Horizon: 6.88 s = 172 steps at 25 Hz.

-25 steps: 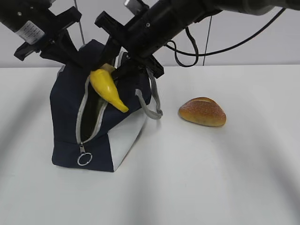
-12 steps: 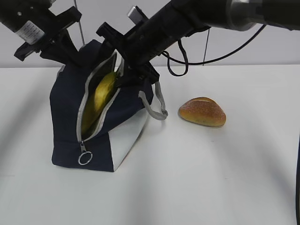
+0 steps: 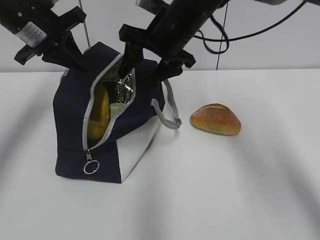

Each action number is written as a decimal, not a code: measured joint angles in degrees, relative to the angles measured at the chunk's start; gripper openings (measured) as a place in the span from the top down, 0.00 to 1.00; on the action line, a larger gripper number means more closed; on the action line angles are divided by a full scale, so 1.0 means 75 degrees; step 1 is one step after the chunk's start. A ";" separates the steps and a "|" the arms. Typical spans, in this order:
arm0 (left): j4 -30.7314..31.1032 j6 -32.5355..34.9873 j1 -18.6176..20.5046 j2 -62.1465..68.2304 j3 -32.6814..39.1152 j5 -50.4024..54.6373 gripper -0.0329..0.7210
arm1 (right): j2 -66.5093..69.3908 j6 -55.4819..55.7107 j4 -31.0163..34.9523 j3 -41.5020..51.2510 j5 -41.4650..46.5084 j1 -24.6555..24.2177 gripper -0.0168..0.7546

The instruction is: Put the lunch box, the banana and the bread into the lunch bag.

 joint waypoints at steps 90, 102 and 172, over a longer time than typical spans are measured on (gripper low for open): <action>-0.0100 0.0175 0.0006 0.0000 0.0000 0.0045 0.96 | -0.1031 -0.3567 0.2710 0.0978 -0.0006 -0.0816 0.47; -0.0133 0.0175 0.0006 0.0000 0.0000 0.0037 0.96 | 0.0017 -0.1535 0.0428 0.0978 -0.0657 -0.0226 0.47; -0.0132 0.0175 0.0006 0.0000 0.0000 0.0036 0.96 | -0.1194 -0.0836 -0.0063 0.2423 -0.1037 -0.0436 0.43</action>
